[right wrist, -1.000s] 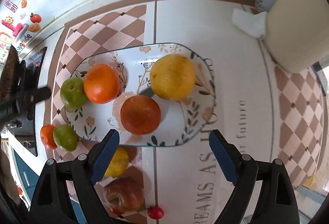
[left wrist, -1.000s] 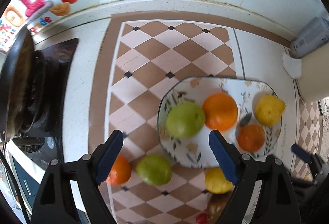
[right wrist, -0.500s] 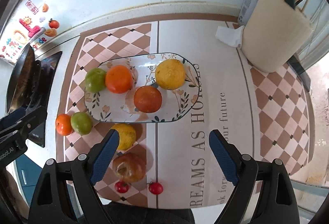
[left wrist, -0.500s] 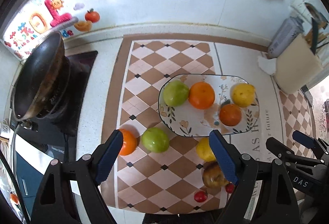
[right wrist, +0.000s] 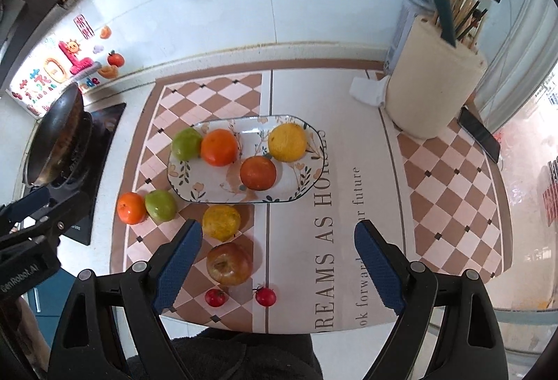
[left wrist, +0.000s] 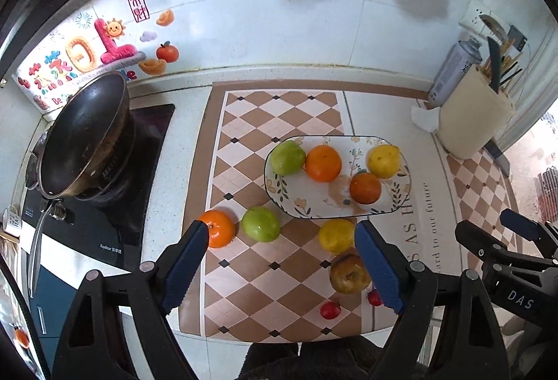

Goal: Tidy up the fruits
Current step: 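Lift both open tools back from the plate, then grasp a green apple with the left tool while the right grasps the brown apple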

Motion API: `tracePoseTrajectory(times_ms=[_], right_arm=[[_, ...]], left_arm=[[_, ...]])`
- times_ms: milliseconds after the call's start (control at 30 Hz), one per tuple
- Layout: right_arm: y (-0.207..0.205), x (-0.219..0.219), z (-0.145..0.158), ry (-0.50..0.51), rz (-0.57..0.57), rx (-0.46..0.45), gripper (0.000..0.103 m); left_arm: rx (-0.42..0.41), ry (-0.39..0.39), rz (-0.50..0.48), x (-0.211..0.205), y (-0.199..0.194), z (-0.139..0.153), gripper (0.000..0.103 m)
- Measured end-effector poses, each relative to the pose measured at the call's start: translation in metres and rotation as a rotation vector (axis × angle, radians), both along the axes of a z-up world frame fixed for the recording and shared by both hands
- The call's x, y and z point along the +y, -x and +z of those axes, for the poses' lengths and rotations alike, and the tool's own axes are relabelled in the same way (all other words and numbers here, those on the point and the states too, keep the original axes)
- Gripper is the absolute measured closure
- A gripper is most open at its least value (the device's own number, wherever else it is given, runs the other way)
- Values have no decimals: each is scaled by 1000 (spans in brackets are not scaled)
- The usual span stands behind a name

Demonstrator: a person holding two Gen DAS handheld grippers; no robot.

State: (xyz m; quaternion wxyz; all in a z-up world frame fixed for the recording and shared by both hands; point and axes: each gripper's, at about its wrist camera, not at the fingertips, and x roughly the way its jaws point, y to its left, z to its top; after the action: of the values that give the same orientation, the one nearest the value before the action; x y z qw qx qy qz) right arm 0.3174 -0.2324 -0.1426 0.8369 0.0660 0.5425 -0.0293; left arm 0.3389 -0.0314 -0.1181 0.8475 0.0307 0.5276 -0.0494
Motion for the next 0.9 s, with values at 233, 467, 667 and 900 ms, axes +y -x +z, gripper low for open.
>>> tracePoseTrajectory(times_ms=[233, 467, 667, 900], right_arm=[[12, 4, 18, -28, 4, -27, 12], [3, 4, -3, -99, 16, 16, 12], [-18, 15, -80, -197, 56, 179, 12], [-34, 47, -186, -240, 110, 397, 12]], left_arm=[[-24, 19, -10, -1, 12, 12, 18], [-17, 0, 17, 4, 7, 4, 17], [16, -112, 100, 28, -10, -28, 3], [127, -199, 208, 72, -32, -77, 3]])
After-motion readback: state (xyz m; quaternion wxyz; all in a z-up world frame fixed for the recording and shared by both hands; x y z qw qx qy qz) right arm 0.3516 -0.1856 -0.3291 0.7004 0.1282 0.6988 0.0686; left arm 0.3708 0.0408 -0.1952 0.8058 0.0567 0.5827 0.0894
